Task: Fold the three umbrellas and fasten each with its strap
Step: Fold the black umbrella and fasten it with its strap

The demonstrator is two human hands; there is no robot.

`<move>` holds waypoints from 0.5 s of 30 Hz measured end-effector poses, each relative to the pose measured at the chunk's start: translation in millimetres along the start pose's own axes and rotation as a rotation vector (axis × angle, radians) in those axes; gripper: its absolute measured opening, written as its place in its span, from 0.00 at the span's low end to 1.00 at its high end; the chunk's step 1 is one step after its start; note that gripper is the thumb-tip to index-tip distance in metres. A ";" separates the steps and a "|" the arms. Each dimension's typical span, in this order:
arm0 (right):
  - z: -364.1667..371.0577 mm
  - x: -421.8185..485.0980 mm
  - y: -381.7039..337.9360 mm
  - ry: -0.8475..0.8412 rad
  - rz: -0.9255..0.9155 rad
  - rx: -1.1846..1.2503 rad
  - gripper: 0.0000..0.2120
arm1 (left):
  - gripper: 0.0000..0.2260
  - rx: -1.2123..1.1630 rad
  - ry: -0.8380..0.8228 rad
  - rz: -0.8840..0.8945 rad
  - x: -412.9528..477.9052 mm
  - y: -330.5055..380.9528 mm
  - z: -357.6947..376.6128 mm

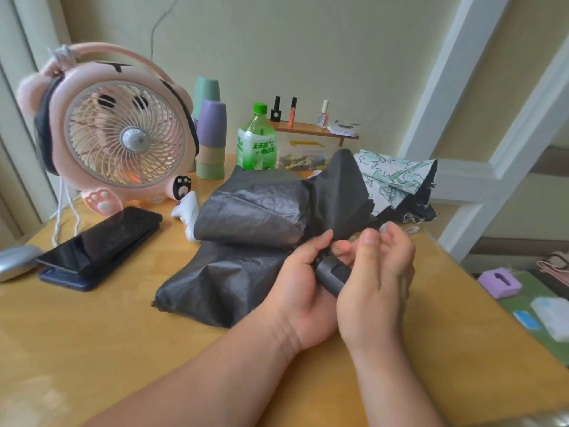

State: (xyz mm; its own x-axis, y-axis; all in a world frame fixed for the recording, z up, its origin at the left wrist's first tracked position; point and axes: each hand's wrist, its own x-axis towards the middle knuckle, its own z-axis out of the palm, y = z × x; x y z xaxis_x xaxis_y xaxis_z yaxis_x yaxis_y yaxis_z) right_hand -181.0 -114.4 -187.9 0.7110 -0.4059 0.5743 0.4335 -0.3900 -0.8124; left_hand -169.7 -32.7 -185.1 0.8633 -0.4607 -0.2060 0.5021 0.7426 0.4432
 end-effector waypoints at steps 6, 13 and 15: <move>4.2 3.7 2.8 0.011 0.133 0.069 0.35 | 0.13 0.070 -0.029 0.003 0.3 -1.1 1.3; -10.6 -4.7 3.1 -0.210 0.213 0.164 0.11 | 0.10 0.156 0.026 0.093 13.6 -1.8 -8.8; -21.7 0.1 2.4 -0.282 0.251 0.237 0.08 | 0.07 0.385 0.073 0.120 13.9 -0.1 -12.0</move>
State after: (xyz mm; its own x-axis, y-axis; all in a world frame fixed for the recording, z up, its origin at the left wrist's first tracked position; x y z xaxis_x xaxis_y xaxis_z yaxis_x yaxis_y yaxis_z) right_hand -191.9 -133.3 -187.6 0.9195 -0.2095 0.3326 0.3196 -0.0943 -0.9428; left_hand -157.1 -33.3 -198.5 0.9231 -0.3354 -0.1882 0.3534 0.5468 0.7590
